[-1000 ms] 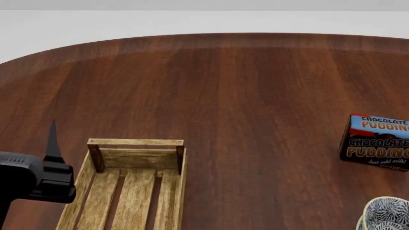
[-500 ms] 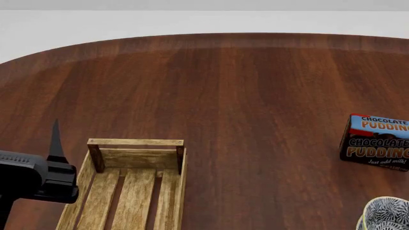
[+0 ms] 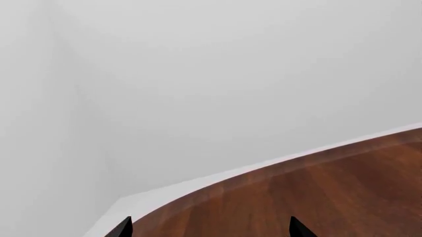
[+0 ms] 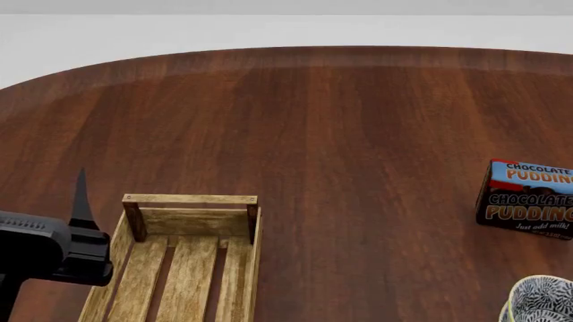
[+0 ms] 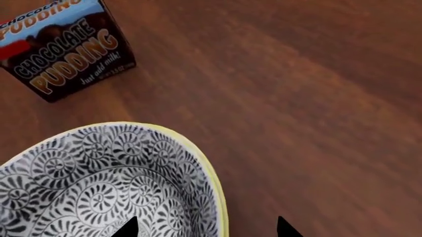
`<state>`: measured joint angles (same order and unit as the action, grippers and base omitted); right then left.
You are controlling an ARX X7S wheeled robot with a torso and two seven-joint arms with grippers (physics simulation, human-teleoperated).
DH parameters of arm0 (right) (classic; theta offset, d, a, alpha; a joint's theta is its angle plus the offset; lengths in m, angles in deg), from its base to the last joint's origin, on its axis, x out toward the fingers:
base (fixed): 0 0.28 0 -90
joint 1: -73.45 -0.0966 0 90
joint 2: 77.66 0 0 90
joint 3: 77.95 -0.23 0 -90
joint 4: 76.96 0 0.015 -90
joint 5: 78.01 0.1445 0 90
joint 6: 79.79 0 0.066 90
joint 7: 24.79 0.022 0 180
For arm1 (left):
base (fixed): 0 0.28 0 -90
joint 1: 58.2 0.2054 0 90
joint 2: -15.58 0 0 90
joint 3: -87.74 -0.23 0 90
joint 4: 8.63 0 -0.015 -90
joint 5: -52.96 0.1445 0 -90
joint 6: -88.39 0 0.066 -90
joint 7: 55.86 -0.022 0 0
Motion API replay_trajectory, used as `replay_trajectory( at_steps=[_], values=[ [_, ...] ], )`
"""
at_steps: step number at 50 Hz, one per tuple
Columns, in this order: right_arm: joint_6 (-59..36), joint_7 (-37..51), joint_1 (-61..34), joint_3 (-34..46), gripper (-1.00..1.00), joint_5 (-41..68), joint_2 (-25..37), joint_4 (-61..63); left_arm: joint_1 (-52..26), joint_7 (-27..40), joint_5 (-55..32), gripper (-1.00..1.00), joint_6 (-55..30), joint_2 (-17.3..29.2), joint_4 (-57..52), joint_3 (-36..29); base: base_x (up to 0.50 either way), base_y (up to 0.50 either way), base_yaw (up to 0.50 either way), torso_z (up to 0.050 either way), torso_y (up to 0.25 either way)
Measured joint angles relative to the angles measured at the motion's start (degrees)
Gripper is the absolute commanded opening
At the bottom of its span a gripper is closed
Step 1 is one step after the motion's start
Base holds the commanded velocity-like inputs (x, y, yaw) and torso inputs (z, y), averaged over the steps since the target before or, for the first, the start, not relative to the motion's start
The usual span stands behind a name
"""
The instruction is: Stack the left bowl on the right bowl and place them in the tray.
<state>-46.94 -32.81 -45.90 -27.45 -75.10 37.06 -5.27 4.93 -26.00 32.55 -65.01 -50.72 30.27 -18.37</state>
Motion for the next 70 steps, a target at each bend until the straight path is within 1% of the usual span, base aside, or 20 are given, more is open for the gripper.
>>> replay_trajectory(
  at_steps=[34, 54, 70],
  values=[
    [8.42, 1.32, -5.52, 1.63, 1.00, -0.57, 1.57, -15.16, -2.26, 0.69, 0.04, 1.00, -0.48, -0.32, 1.53, -2.75, 0.00, 0.00, 0.00, 0.000, 0.000],
    [12.72, 1.24, -4.80, 0.36, 1.00, -0.09, 2.39, -21.21, -3.15, 1.06, 0.07, 1.00, -0.57, -0.58, 2.24, -4.42, 0.00, 0.00, 0.00, 0.000, 0.000],
    [18.90, 0.64, -5.57, -0.59, 1.00, 1.19, 3.63, -30.50, -3.83, 1.46, -0.11, 1.00, -1.26, -0.68, 2.18, -5.17, 0.00, 0.00, 0.00, 0.000, 0.000]
  ],
)
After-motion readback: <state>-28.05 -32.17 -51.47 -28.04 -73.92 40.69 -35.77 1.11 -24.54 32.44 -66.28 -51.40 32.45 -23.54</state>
